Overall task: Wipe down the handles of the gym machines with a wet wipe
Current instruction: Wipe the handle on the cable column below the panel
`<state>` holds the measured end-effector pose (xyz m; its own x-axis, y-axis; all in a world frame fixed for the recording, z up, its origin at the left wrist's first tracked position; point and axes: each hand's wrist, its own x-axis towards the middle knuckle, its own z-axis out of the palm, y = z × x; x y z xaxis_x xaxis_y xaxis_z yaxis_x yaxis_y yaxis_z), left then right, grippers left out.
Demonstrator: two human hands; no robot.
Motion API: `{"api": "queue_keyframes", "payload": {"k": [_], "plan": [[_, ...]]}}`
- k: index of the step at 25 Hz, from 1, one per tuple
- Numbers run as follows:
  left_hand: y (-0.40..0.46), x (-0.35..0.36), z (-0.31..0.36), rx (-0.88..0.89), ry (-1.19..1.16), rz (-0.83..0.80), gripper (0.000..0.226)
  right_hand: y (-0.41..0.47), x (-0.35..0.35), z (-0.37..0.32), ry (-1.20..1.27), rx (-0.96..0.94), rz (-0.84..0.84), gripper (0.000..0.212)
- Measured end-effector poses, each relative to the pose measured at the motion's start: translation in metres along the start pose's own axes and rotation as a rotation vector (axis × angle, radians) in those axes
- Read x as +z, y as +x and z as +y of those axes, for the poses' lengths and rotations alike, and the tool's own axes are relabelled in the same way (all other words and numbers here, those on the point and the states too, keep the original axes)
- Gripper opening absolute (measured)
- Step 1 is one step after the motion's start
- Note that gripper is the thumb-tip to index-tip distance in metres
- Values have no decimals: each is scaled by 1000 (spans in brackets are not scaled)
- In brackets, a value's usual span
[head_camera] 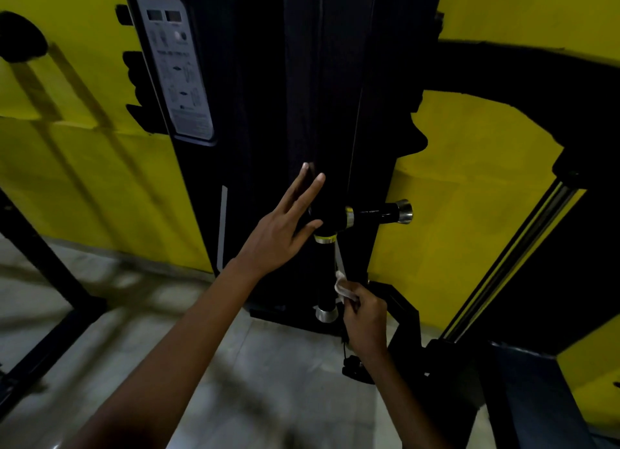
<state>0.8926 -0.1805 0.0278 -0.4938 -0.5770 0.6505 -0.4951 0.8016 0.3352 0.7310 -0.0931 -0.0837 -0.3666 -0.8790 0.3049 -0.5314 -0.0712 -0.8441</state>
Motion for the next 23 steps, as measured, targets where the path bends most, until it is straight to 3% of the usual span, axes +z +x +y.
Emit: {"api": "queue_keyframes", "payload": {"k": [3,8,14,20,23], "plan": [[0,0,0,5,5,-2,73,2,4,2,43,-16,38,27],[0,0,-1,-6,-11,-5,72,-3,13,25,-165,134,-125,24],[0,-1,-1,-5,-7,-7,73,33,7,-26,53,241,6,20],[1,-3,-3,-1,-7,-22,74,40,-5,-62,125,32,153,19],[2,-8,-6,16,-25,-55,74,25,1,-48,-11,-263,203,26]]}}
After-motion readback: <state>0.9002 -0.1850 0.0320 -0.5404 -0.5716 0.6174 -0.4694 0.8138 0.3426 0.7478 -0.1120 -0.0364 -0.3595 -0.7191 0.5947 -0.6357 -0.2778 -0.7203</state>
